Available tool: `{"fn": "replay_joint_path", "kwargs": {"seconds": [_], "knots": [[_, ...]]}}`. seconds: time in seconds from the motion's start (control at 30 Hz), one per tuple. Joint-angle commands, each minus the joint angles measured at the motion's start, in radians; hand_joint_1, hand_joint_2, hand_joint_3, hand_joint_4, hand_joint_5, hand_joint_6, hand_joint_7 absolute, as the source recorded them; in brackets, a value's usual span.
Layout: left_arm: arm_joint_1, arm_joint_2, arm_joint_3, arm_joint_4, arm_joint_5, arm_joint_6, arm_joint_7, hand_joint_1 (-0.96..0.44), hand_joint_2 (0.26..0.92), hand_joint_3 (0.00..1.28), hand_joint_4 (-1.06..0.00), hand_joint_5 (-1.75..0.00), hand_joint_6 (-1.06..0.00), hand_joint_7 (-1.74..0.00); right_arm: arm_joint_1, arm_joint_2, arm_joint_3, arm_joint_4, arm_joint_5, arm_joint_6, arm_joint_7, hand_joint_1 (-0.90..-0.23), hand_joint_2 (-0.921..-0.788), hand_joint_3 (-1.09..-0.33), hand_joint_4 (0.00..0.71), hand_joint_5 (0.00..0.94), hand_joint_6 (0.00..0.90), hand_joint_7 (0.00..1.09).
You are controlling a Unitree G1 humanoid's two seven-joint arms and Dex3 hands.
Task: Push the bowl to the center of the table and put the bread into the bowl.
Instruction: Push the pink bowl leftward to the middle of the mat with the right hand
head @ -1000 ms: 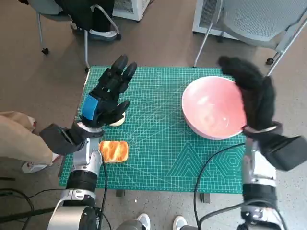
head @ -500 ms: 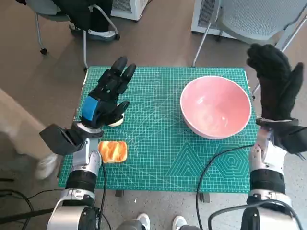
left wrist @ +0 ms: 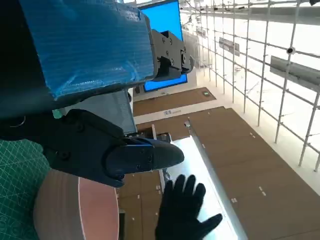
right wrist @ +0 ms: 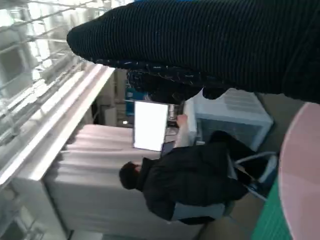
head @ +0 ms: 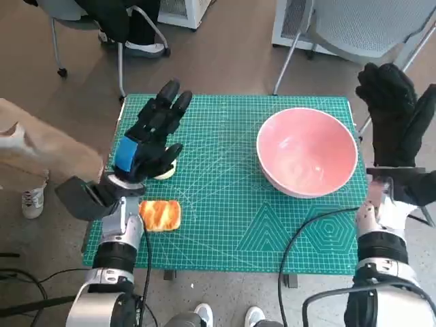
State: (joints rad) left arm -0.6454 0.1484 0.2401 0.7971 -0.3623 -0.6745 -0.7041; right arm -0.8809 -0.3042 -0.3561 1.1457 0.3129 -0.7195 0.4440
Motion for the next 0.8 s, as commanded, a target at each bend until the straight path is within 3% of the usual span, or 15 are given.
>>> {"fn": "replay_joint_path", "kwargs": {"seconds": [0.03, 0.33, 0.63, 0.8], "knots": [[0.006, 0.003, 0.005, -0.011, -0.008, -0.012, -0.004, -0.60, 0.921, 0.41, -0.16, 0.00, -0.25, -0.02, -0.002, -0.017, 0.000, 0.059, -0.028, 0.043, -0.037, -0.736, -0.921, -0.833, 0.148, 0.001, 0.052, 0.36], [0.007, 0.006, 0.012, -0.017, -0.017, -0.002, -0.011, -0.59, 0.921, 0.41, -0.16, 0.00, -0.24, -0.02, -0.002, -0.040, 0.011, 0.111, -0.069, 0.090, -0.084, -0.730, -0.921, -0.824, 0.142, 0.000, 0.082, 0.29], [0.006, 0.012, 0.023, -0.009, -0.023, 0.004, -0.018, -0.59, 0.921, 0.41, -0.16, 0.00, -0.25, -0.02, 0.010, -0.056, 0.016, 0.147, -0.111, 0.155, -0.143, -0.774, -0.921, -0.817, 0.136, 0.000, 0.104, 0.27], [0.007, 0.015, 0.026, -0.012, -0.028, 0.011, -0.020, -0.59, 0.921, 0.41, -0.16, 0.00, -0.25, -0.02, 0.013, -0.061, 0.016, 0.154, -0.128, 0.184, -0.165, -0.746, -0.921, -0.817, 0.135, 0.000, 0.110, 0.26]]}}
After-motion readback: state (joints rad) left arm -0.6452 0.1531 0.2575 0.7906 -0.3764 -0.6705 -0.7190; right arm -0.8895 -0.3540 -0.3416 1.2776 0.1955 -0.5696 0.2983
